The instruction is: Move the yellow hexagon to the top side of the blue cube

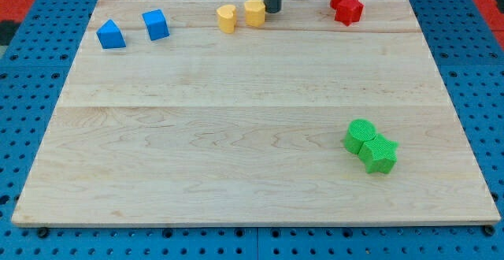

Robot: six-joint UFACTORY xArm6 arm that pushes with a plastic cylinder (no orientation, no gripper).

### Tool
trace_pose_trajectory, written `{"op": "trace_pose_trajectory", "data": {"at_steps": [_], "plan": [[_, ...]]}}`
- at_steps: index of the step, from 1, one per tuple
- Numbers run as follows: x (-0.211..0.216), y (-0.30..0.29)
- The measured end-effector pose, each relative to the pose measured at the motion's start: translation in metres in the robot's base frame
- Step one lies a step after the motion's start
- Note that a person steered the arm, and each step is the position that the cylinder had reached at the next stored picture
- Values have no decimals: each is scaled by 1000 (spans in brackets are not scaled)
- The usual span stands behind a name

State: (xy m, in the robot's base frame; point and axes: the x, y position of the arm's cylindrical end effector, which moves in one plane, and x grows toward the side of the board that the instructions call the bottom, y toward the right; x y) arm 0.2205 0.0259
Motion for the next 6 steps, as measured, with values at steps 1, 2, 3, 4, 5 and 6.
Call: {"op": "trace_pose_trajectory", "data": {"at_steps": [1,2,3,4,5,6], "plan": [[-1,-15],[-3,-38],[-3,-59],[-5,-49],[-5,-49],[2,-48]]}}
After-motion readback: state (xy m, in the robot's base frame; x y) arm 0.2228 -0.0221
